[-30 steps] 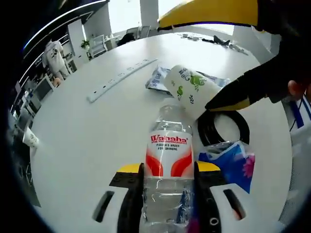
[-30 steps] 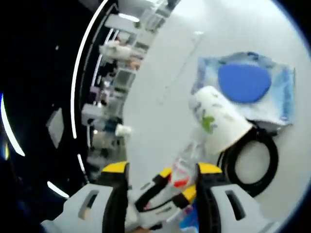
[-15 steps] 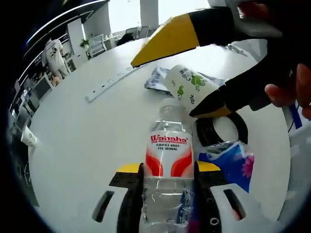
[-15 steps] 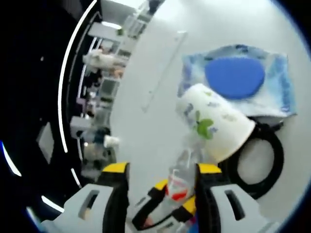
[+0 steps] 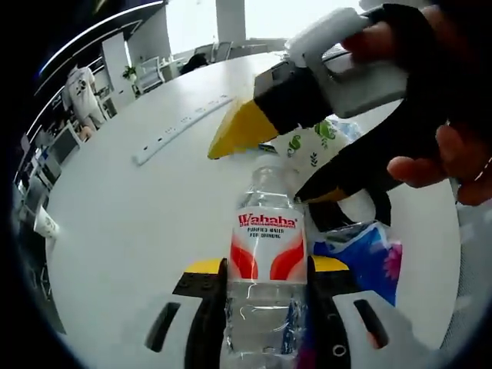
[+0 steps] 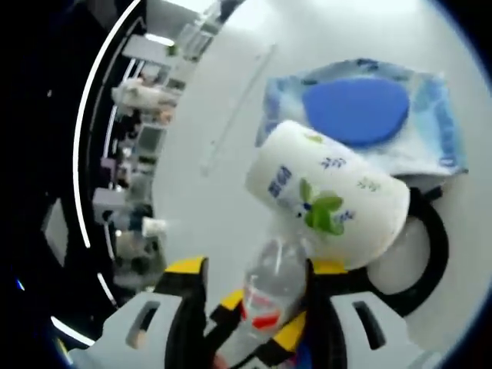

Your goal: Arrange the tabletop items into an orderly group along one side of the table until the central work area is clear of visible clutter.

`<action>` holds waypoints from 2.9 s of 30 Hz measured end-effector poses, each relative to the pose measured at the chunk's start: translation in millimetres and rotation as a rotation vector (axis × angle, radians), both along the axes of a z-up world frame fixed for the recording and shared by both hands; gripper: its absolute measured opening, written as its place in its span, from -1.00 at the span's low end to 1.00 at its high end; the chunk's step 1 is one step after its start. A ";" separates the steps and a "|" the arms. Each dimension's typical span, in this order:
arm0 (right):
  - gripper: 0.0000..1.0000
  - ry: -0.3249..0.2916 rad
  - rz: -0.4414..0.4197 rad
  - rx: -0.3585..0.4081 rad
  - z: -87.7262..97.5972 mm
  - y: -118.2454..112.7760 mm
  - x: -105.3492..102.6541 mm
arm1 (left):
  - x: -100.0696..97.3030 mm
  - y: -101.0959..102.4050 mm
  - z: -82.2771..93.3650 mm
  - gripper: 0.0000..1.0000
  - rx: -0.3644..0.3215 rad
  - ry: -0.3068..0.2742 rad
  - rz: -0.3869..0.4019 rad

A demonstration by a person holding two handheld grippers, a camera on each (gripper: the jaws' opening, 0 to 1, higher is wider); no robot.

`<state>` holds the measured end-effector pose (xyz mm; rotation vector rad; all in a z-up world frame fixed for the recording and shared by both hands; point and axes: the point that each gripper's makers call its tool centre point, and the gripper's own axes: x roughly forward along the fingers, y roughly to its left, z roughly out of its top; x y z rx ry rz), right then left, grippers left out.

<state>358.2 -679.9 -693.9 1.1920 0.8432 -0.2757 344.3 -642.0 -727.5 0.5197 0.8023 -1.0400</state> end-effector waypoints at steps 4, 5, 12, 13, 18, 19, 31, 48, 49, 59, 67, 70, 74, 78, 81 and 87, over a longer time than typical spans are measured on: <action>-0.05 0.020 -0.009 -0.031 -6.2 -0.6 -0.8 | -0.7 0.0 0.1 -0.21 0.002 -0.005 -0.009; -0.06 0.026 -0.009 -0.039 -7.8 -0.2 -0.9 | 0.0 0.2 -0.3 -0.21 0.002 -0.005 -0.010; -0.05 0.014 -0.025 -0.079 -13.4 -6.4 7.3 | -2.8 -0.5 -0.1 -0.21 0.006 -0.022 -0.036; -0.05 0.015 -0.025 -0.083 -14.0 -7.2 7.3 | -2.0 -0.5 -0.8 -0.21 0.007 -0.023 -0.039; -0.13 0.014 -0.032 -0.133 -18.0 -16.8 10.0 | -0.7 -0.8 -0.4 -0.21 0.007 -0.026 -0.046; -0.17 0.024 -0.027 -0.127 -20.1 -15.6 9.1 | -0.4 -0.8 -1.0 -0.21 0.007 -0.025 -0.044; -0.50 0.047 -0.048 -0.169 -31.9 -25.7 4.5 | -2.6 -1.3 -2.1 -0.22 -0.012 -0.028 -0.042; -0.63 -0.119 -0.094 -0.142 -12.0 -25.7 19.1 | -1.6 -0.1 8.3 -0.23 -0.092 -0.127 -0.012; -0.63 -0.141 -0.080 -0.150 -7.8 -24.6 21.0 | -0.7 0.3 9.5 -0.23 -0.099 -0.138 -0.006; -0.63 -0.240 -0.031 -0.180 7.8 -17.4 33.1 | 6.2 5.2 18.1 -0.24 -0.131 -0.211 0.021; -0.63 -0.326 0.029 -0.205 25.3 -5.6 41.8 | 14.3 13.0 25.8 -0.24 -0.145 -0.257 0.059; -0.63 -0.383 0.072 -0.231 37.0 1.7 45.4 | 16.8 16.3 29.8 -0.24 -0.162 -0.270 0.090; -0.63 -0.425 0.111 -0.251 47.0 9.1 47.3 | 20.1 20.0 32.6 -0.24 -0.169 -0.285 0.114; -0.63 -0.465 0.141 -0.268 56.7 16.2 49.7 | 23.7 23.6 35.3 -0.24 -0.169 -0.295 0.135; -0.63 -0.508 0.174 -0.281 66.6 21.2 53.2 | 27.3 26.9 41.4 -0.24 -0.177 -0.311 0.153; -0.63 -0.613 0.262 -0.303 87.4 38.3 59.8 | 38.6 36.7 52.8 -0.24 -0.196 -0.350 0.227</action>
